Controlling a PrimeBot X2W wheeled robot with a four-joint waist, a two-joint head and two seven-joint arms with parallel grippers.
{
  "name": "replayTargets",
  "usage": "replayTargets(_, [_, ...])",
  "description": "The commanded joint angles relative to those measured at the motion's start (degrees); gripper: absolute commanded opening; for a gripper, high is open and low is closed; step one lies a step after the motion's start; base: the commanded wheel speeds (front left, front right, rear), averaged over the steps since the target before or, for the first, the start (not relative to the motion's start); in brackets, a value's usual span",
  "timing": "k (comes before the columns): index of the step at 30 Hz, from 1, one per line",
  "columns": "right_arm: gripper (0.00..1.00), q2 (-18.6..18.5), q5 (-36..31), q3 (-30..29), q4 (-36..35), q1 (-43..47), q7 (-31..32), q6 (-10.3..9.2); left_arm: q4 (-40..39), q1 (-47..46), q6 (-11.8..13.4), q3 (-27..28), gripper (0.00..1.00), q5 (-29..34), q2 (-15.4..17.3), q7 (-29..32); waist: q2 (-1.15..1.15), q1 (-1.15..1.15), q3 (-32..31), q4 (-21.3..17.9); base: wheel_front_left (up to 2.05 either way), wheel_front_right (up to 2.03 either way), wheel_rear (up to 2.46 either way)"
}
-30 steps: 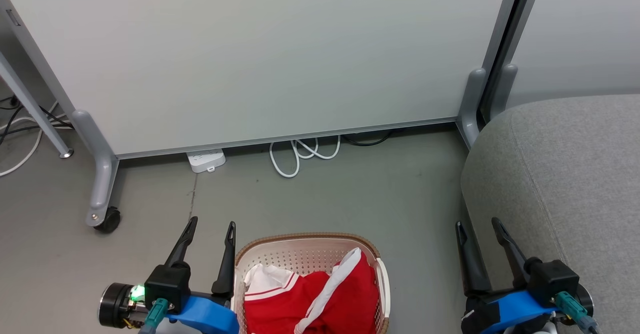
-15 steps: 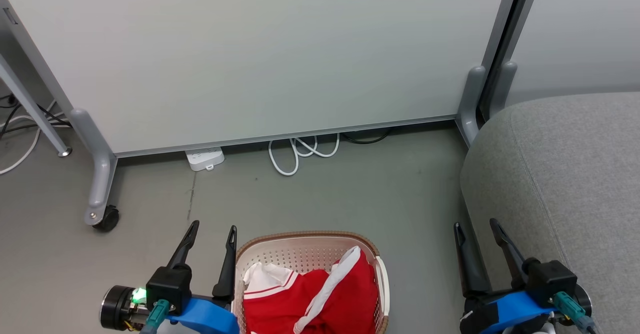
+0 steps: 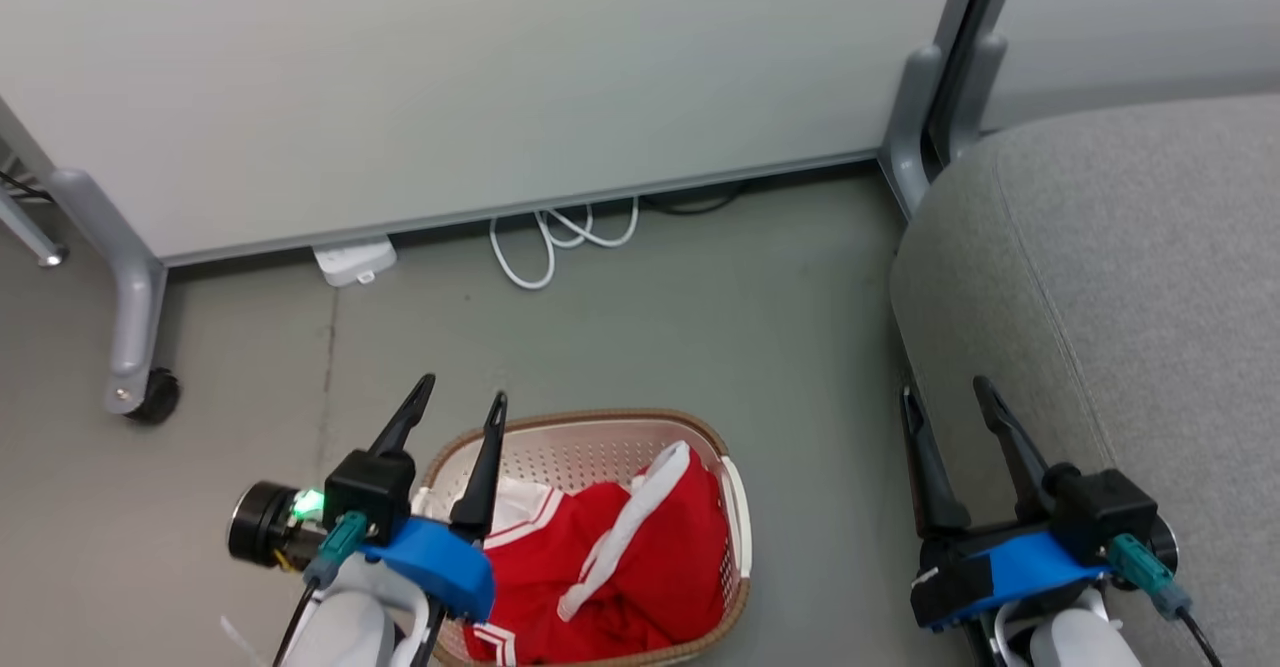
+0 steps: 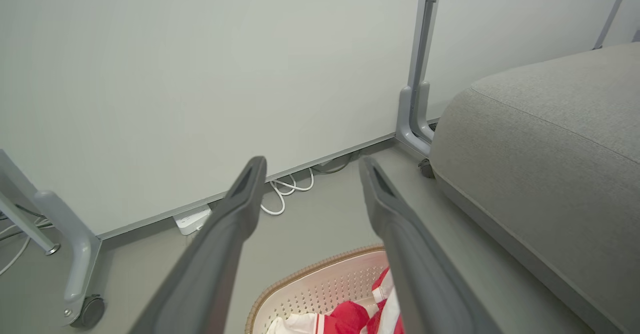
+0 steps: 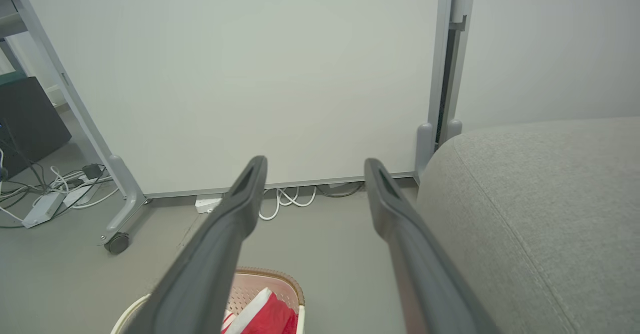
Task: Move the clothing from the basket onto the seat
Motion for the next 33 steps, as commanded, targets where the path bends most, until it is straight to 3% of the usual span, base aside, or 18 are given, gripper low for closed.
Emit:
replayTargets(1, [1.00, -0.2, 0.0, 0.1, -0.5, -1.8, 0.0, -0.02, 1.3, -2.4, -0.7, -0.7, 1.00, 0.5, 0.5, -0.2, 0.00, 0.00, 3.1, -2.0, 0.00, 0.00, 0.00])
replayTargets(14, [1.00, -0.2, 0.8, 1.5, -2.9, -9.5, 0.0, -0.02, 13.1, -14.6, -2.6, -8.3, 1.00, 1.3, 2.5, -0.2, 0.00, 0.00, 15.2, -7.7, 0.00, 0.00, 0.00])
replayTargets(33, [1.00, -0.2, 2.2, 1.3, -7.4, -19.7, 0.0, -0.02, 28.5, -29.1, -2.7, -26.3, 1.00, -3.9, 7.0, -0.2, 0.00, 0.00, 34.1, -12.3, 0.00, 0.00, 0.00])
